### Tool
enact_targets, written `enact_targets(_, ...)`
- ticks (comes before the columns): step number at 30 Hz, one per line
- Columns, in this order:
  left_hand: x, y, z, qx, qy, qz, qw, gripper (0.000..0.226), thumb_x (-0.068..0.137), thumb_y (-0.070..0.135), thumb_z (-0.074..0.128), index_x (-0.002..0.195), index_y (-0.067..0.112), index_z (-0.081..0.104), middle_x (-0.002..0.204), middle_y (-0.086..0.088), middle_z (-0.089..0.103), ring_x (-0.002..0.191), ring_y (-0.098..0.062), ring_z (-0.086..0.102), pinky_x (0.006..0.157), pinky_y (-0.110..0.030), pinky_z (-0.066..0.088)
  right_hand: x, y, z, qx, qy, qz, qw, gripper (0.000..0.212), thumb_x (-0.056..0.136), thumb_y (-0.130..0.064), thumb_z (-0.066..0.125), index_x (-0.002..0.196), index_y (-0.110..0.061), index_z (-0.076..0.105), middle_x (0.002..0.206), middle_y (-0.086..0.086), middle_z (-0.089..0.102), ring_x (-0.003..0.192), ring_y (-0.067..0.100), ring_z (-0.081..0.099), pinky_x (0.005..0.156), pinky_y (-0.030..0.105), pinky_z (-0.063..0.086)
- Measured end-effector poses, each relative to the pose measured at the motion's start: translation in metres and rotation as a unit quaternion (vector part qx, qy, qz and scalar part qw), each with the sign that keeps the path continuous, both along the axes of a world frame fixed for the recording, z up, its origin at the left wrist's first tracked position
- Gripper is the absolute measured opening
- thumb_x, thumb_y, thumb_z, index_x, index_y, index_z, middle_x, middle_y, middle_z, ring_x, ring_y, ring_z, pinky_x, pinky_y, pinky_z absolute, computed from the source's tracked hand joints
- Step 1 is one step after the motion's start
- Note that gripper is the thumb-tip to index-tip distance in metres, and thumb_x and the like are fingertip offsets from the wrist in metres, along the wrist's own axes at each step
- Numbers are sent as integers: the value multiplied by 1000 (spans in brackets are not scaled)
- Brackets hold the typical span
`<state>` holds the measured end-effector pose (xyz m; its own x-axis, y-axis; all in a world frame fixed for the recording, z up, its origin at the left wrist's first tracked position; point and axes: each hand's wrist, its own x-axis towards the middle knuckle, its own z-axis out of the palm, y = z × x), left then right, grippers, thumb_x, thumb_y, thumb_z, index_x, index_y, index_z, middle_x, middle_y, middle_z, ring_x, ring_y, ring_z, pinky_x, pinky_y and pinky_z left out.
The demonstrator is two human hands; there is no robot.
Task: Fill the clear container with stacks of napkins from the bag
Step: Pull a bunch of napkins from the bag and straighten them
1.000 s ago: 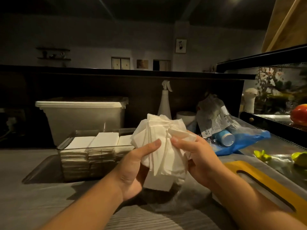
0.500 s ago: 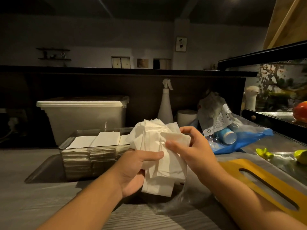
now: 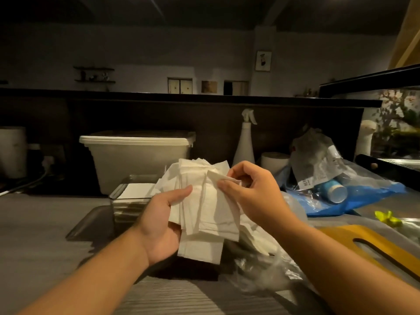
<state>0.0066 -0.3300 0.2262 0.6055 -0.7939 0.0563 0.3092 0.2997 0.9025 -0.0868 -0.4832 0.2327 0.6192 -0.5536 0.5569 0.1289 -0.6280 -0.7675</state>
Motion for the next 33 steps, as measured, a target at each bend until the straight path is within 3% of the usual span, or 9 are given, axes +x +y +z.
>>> enact_targets(4,4,3,-2,12,8,8,1000,19,88,23,60,100,22,74,98,-15,76,83,-34,74,78,-48,54,-3,6,-13,-75,-45,-33,996,13,83,-31,76,85,-30,63,96,-17,60,92,6,57,75,22,52)
enact_targets(7,9,0,-5,30,-11,0,999,24,89,22,61,110,21,71,102,-15,76,90,-34,73,78,-48,56,-17,4,-13,-169,-40,-52,983,14,82,-33,73,85,-36,60,95,-21,60,95,2,57,73,20,54)
enact_targets(9,11,-1,-8,38,-22,-1,999,30,82,24,64,111,21,71,102,-14,76,90,-34,73,76,-47,56,-21,0,-11,-121,-53,-27,991,11,83,-33,71,88,-31,62,87,-17,65,87,4,62,68,21,56)
enact_targets(12,11,-1,-10,34,-24,-1,999,24,86,23,62,107,22,73,101,-13,76,86,-33,73,74,-46,56,-20,-5,-8,14,-71,32,997,5,88,-16,70,91,-18,66,86,-9,70,82,9,68,66,20,56)
enact_targets(18,12,-1,-10,49,-21,13,998,25,92,23,60,115,21,71,103,-12,76,97,-35,70,80,-49,55,-25,-22,-1,191,-115,15,975,18,93,0,60,89,-15,69,85,1,72,85,20,69,67,28,55)
enact_targets(21,10,-2,-12,50,-42,20,998,22,93,21,60,112,24,70,100,-9,77,96,-33,70,79,-48,56,-21,-20,-7,174,-46,30,983,19,88,4,60,81,-12,67,75,1,68,76,20,64,63,27,52)
enact_targets(25,5,-4,-17,60,-64,15,996,17,94,22,59,107,29,68,94,-6,77,94,-30,70,79,-46,55,-20,-21,-16,87,99,115,985,17,78,1,64,71,-14,67,74,1,69,74,17,66,68,29,53)
enact_targets(28,5,-5,-17,62,-59,15,996,17,94,21,60,107,26,69,97,-7,77,97,-31,70,81,-45,54,-24,-27,-16,81,135,156,975,13,64,-9,63,65,-21,69,77,6,69,74,17,66,65,26,52)
enact_targets(33,4,-5,-18,51,-64,31,996,14,94,20,61,103,26,69,94,-5,77,95,-29,69,79,-42,54,-32,-29,-8,83,212,209,951,5,67,-14,73,69,-18,70,84,7,72,74,20,63,60,23,49)
